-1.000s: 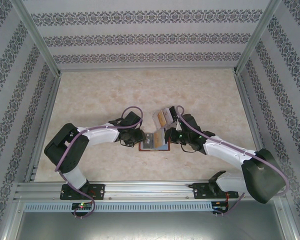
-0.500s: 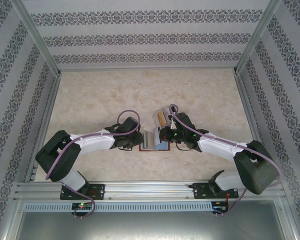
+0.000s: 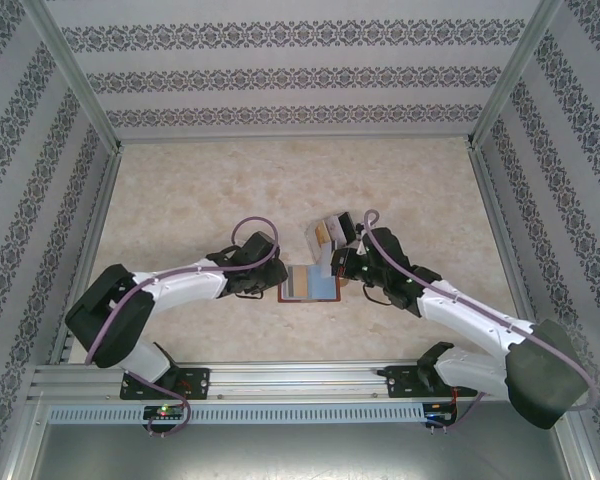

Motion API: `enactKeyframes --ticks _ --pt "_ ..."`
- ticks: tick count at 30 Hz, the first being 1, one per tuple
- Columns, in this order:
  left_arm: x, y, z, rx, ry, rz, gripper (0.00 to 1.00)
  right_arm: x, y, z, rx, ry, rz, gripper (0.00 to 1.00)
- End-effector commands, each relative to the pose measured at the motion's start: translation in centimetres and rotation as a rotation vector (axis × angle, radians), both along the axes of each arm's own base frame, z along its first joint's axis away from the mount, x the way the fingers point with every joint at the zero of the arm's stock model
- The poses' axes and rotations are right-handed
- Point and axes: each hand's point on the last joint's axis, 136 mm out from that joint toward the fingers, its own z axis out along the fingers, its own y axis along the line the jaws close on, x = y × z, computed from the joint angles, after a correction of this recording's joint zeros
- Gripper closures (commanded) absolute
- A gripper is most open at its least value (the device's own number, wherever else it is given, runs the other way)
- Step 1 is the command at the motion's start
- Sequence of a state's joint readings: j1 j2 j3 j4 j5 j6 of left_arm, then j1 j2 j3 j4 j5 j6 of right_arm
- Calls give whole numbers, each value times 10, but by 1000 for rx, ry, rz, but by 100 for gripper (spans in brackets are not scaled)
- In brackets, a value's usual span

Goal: Put the credit cards into the card holder
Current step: Flip over the card slot in the card holder, then insert the credit card into the card slot.

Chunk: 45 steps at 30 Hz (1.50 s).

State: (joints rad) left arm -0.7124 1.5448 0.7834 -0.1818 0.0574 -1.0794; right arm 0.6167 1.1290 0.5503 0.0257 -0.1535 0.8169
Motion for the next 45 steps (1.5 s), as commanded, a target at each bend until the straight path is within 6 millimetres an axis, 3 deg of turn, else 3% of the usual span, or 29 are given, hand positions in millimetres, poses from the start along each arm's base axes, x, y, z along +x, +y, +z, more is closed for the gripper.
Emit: enactKeyframes --ticks 1,11,25,38,45 --pt "2 -18 0 -32 4 -61 50 -5 13 -19 34 57 7 100" --pt "-3 -22 -14 -39 52 -78 52 -10 34 -60 73 144 52 100" --pt "-4 -22 -16 -39 58 -78 53 -11 39 -63 101 159 65 99" --pt "-4 -25 -22 -38 72 -88 57 -15 28 -95 45 237 5 99" --pt "-5 -26 -24 -48 78 -88 64 -17 37 -102 75 270 21 99"
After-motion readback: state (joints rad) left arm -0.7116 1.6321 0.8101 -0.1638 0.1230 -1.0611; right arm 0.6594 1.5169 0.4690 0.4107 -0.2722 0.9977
